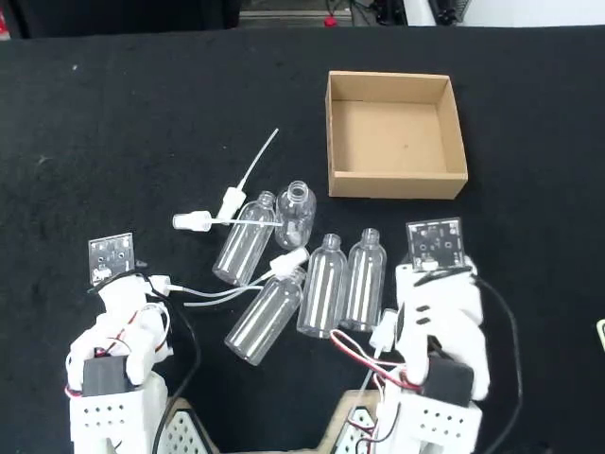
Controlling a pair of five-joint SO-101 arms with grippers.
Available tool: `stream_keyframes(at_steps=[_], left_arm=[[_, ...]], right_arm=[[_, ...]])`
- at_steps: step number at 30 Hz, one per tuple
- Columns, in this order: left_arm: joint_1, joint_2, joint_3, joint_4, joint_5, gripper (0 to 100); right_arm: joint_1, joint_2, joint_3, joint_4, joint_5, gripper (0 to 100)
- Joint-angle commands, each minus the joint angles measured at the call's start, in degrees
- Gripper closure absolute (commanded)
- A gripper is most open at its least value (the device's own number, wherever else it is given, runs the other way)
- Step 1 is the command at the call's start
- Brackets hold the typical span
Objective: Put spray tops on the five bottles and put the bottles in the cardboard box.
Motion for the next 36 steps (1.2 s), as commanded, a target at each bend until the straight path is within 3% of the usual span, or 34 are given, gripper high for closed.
stream_keyframes(at_steps=[1, 4, 9, 18, 24, 32, 36], left_arm=[[-0.5, -0.3, 1.3, 0.3, -0.4, 97], [-0.1, -0.3, 1.3, 0.3, -0.6, 97], [-0.2, -0.3, 1.3, 0.3, -0.4, 97], [-0.2, -0.3, 1.3, 0.3, -0.4, 97], [-0.2, -0.3, 1.3, 0.3, -0.4, 97], [-0.2, -0.3, 1.3, 0.3, -0.4, 97], [-0.2, -0.3, 1.3, 0.3, -0.4, 97]], right_arm=[[-1.2, -5.1, -14.7, 5.5, 0.0, 93.1], [-4.4, -5.1, -23.3, 10.8, -2.2, 93.1], [-15.6, -2.2, -33.5, 14.7, -6.7, 93.1], [-36.8, 25.1, -43.4, 13.7, -11.9, 91.0], [-38.6, 30.8, -35.5, 4.0, -11.9, 71.7], [-45.1, 30.8, -18.3, -13.9, -11.9, 70.8], [-45.3, 30.8, -15.5, -17.9, -11.9, 70.7]])
